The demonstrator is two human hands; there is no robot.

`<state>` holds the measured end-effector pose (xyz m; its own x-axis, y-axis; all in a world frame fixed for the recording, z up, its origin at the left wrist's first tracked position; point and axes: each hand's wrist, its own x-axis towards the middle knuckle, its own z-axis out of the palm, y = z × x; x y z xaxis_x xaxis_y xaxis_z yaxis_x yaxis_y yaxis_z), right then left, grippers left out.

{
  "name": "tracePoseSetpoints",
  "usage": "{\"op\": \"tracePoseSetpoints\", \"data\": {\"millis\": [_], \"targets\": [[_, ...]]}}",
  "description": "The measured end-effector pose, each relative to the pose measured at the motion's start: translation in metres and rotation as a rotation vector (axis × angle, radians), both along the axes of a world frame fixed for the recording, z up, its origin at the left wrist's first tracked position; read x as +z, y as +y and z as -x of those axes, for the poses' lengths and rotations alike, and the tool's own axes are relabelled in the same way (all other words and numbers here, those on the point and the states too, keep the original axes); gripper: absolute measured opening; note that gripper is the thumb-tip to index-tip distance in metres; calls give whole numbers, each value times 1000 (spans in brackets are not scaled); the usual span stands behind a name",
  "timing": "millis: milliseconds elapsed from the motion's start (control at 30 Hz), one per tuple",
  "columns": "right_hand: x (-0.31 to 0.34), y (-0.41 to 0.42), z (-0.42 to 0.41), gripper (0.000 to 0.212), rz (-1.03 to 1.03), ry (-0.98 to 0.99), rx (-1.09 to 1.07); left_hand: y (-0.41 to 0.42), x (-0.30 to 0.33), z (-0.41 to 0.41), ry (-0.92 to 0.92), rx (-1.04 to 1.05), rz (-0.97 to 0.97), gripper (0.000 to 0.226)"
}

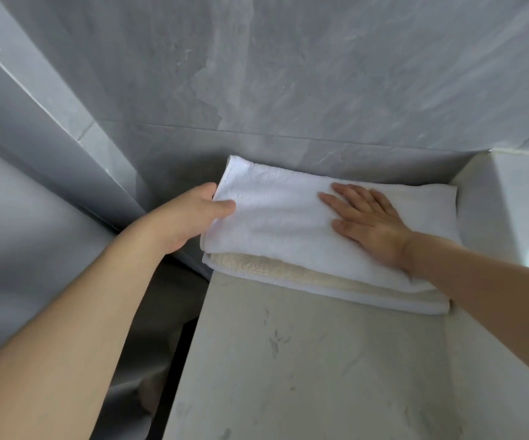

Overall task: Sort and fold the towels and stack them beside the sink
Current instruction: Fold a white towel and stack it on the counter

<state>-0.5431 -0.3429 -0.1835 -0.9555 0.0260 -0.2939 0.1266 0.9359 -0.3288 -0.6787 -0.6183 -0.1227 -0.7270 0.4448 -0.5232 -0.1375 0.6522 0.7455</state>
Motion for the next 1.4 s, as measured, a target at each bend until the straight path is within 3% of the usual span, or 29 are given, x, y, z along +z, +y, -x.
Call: {"op": "tracePoseSetpoints", "data": {"millis": [100,300,433,667,800,933,1133,1233,1400], "targets": [[5,2,5,49,0,-61,-4,3,-2,-1,74,54,43,20],[8,-3,8,54,-62,-131,-3,-27,-1,-8,-204,-229,-74,39],[9,-4,9,54,-72,-146,-6,-34,-13,-12,-107,28,-311,31],[10,-5,9,54,-73,-151,-11,-23,-16,-22,-71,128,-518,26],[8,-5,10,56,-93,-156,-16,-21,-18,-21,58,53,-270,28],[8,-6,10,57,-97,-162,-20,-18,-23,-12,52,38,-116,42],[10,-5,10,56,-80,-168,-20,-27,-27,-19,-131,154,-362,30],[10,-5,10,56,-83,-173,-18,-24,-33,-22,-90,172,-287,29],[6,-4,10,57,-101,-153,-24,-27,-25,-13,-140,-34,-169,37]]}}
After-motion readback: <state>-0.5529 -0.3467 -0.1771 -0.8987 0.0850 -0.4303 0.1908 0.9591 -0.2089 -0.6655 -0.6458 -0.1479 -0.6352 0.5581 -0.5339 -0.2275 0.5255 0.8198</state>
